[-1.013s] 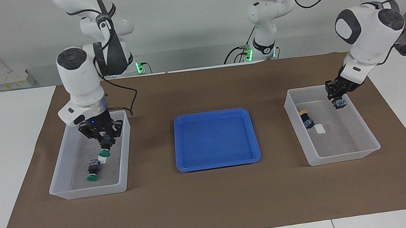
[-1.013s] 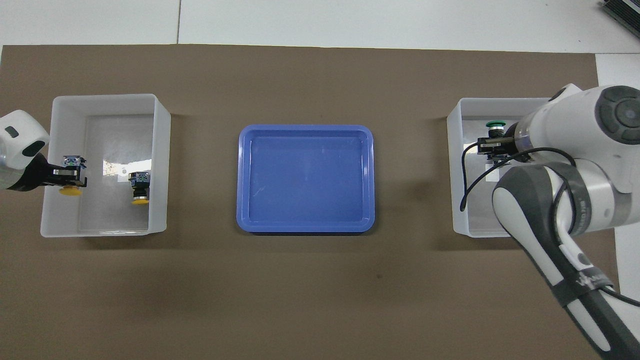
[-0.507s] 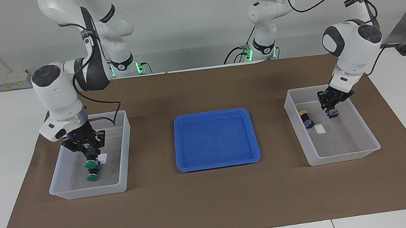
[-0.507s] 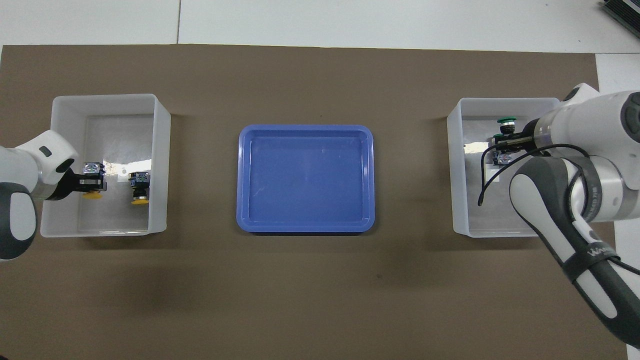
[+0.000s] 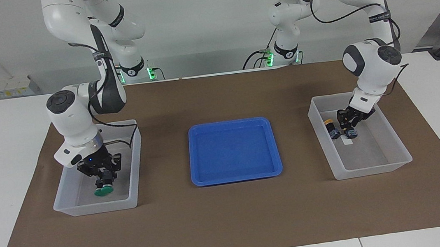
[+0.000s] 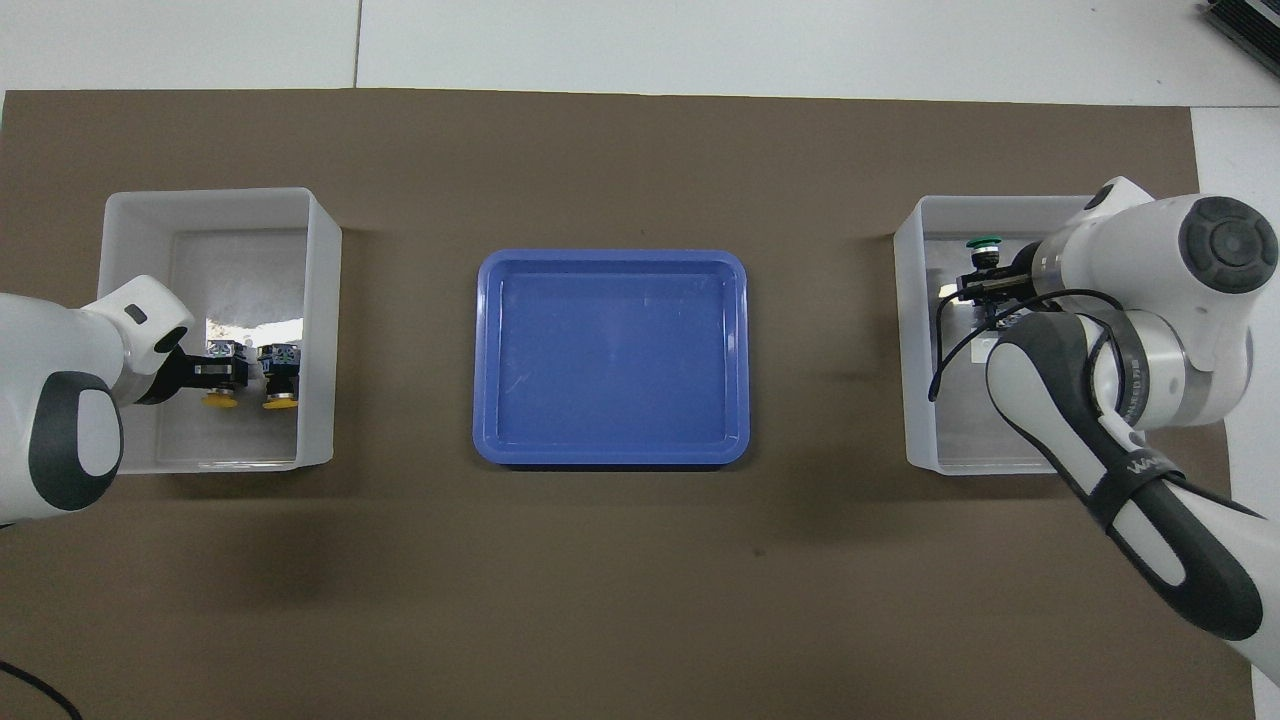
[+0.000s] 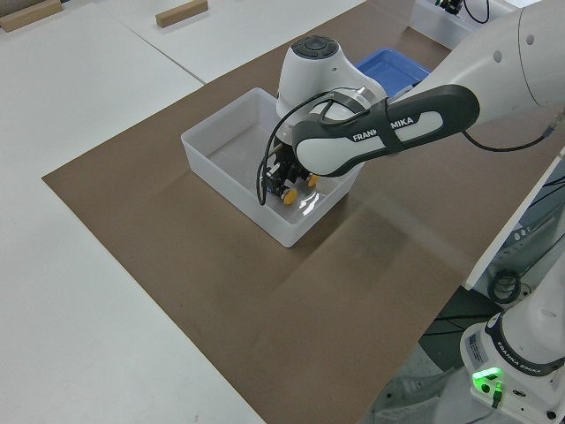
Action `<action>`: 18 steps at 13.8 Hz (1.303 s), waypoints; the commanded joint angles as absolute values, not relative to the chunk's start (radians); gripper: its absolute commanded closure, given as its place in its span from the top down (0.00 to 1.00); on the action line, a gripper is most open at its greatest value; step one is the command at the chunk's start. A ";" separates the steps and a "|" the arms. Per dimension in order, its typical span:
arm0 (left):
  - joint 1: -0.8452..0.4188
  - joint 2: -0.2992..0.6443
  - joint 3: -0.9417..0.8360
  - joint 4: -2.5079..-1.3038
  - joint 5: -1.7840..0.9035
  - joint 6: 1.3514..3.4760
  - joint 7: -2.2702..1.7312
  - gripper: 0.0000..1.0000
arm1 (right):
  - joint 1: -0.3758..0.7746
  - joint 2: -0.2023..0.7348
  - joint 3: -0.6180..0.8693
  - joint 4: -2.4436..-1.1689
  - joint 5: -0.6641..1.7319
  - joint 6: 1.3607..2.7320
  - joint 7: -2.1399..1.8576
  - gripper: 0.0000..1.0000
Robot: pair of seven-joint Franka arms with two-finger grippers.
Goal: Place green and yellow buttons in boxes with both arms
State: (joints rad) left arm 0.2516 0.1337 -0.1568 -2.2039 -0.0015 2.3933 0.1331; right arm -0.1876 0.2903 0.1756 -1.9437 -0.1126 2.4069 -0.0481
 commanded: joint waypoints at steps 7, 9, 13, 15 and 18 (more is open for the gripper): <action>0.245 0.156 -0.160 -1.818 -0.017 1.921 0.129 0.54 | -0.222 0.348 0.184 -1.947 -0.086 2.473 -0.097 0.22; 0.245 0.160 -0.161 -1.722 -0.017 1.802 0.129 0.52 | -0.222 0.347 0.184 -1.948 -0.086 2.462 -0.097 1.00; 0.244 0.153 -0.167 -1.521 -0.015 1.530 0.127 0.52 | -0.235 0.333 0.184 -1.945 -0.087 2.438 -0.094 1.00; 0.239 0.140 -0.172 -1.483 -0.015 1.441 0.127 0.52 | -0.235 0.295 0.184 -1.936 -0.087 2.392 -0.089 1.00; 0.223 0.114 -0.198 -1.453 -0.017 1.388 0.123 0.52 | -0.229 0.209 0.184 -1.915 -0.086 2.292 -0.066 1.00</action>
State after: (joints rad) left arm 0.2404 0.1249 -0.1898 -1.4780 -0.0049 1.4285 0.1328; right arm -0.2186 0.2835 0.1739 -1.9184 -0.1126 2.3680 -0.0546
